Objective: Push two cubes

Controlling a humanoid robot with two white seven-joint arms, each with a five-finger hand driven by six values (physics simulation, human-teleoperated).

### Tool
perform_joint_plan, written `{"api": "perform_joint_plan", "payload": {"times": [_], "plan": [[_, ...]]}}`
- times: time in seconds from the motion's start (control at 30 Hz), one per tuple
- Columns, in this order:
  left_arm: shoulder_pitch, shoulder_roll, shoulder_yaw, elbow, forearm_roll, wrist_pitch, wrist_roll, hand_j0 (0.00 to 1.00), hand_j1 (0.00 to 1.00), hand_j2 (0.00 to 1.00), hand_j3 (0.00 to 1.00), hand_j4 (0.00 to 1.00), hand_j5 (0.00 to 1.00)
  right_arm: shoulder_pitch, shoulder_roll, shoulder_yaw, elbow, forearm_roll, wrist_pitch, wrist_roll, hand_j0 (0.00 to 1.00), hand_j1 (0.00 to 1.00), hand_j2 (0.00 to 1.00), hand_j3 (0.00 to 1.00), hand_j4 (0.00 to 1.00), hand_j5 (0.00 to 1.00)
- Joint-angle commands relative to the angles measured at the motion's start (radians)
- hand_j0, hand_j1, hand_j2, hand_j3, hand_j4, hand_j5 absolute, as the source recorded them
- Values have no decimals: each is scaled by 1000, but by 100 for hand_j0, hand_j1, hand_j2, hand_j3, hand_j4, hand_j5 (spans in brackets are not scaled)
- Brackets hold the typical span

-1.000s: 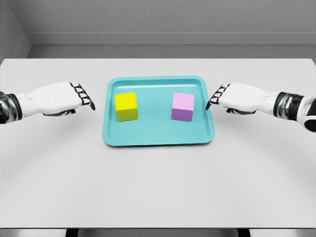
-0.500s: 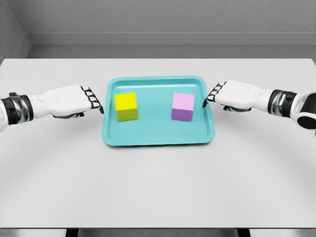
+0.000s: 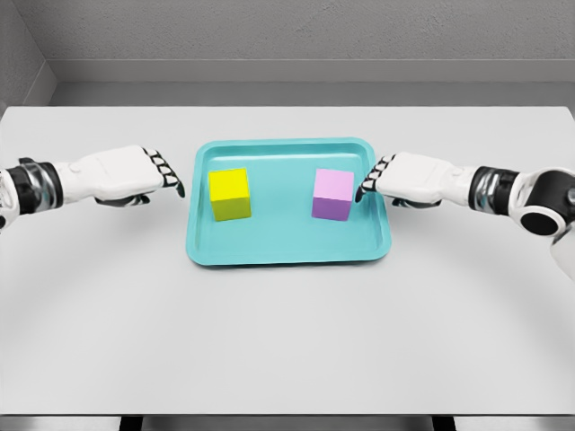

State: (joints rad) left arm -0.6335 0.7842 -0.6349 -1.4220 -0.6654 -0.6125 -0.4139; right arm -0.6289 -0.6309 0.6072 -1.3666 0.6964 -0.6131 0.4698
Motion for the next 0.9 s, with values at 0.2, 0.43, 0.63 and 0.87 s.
{"api": "perform_joint_plan", "payload": {"times": [0.2, 0.43, 0.63, 0.87], "plan": [[-21, -59, -22, 29, -8, 2, -20, 68, 68, 68, 68, 68, 68, -8, 39, 5, 3, 8, 2, 15, 70, 70, 70, 70, 70, 70], [-25, -79, -28, 26, -7, 2, -40, 68, 68, 68, 68, 68, 68, -17, 40, 5, 29, 11, 2, 15, 69, 69, 69, 69, 69, 69], [-26, -97, -28, 20, -8, 2, -49, 68, 68, 68, 68, 68, 68, -32, 40, 5, 60, 23, 2, 13, 70, 70, 70, 70, 70, 70], [-34, -108, -28, 25, -8, 2, -57, 68, 68, 68, 68, 68, 68, -55, 62, 5, 69, 28, 2, 15, 70, 70, 70, 70, 70, 70]]}}
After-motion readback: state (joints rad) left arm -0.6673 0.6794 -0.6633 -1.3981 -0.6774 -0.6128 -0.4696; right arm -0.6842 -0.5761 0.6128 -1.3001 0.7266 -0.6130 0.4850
